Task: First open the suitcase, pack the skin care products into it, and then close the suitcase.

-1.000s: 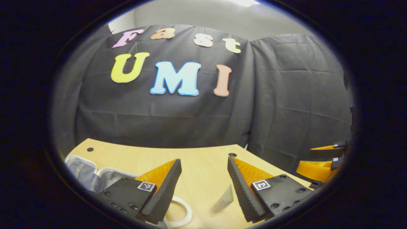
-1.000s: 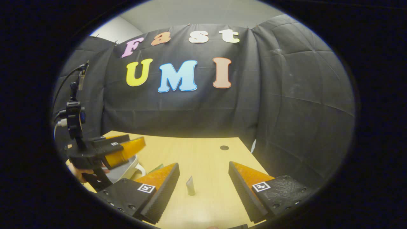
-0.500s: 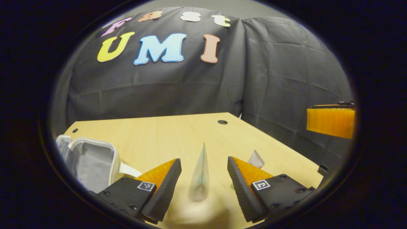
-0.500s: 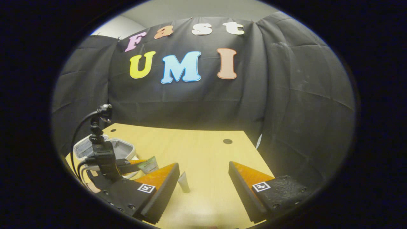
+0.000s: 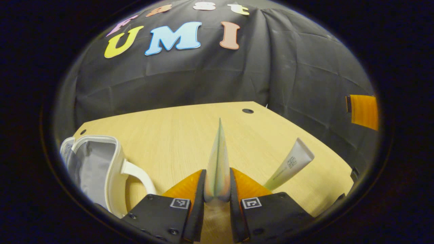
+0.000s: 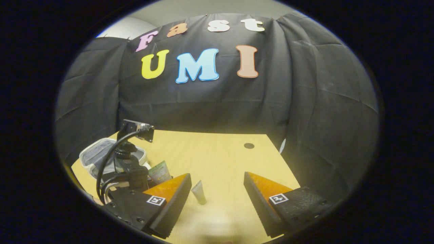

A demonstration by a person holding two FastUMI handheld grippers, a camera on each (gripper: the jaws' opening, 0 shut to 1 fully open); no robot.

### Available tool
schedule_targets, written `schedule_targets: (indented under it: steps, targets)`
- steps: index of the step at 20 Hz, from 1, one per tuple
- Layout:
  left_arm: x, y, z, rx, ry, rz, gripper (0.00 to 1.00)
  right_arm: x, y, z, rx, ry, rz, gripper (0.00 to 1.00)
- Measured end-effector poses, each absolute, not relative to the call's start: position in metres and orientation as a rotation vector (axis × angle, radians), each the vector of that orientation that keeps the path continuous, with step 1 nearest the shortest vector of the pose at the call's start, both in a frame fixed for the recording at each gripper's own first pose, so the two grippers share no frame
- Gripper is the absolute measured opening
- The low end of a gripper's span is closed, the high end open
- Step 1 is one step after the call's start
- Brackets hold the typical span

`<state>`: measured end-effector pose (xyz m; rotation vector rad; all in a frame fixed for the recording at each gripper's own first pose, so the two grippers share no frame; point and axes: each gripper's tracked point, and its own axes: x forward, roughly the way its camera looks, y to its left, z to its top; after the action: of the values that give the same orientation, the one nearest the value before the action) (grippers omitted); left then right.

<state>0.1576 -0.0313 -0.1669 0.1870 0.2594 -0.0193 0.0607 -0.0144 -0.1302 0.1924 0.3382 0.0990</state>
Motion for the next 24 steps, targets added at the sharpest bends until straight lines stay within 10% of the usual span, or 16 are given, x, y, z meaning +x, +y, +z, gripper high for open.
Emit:
schedule_targets:
  steps: [12, 18, 24]
  targets:
    - [0.019, 0.055, -0.033, -0.071, 0.316, 0.063, 0.37, 0.106, 0.062, -0.237, 0.228, 0.547, 0.188, 0.88]
    - [-0.033, 0.165, -0.041, -0.106, 0.419, 0.227, 0.37, 0.096, 0.06, -0.262, 0.274, 0.666, 0.124, 0.25]
    - [-0.034, 0.246, -0.091, -0.124, 0.636, 0.314, 0.38, 0.031, 0.083, -0.232, 0.462, 0.718, 0.074, 0.2]
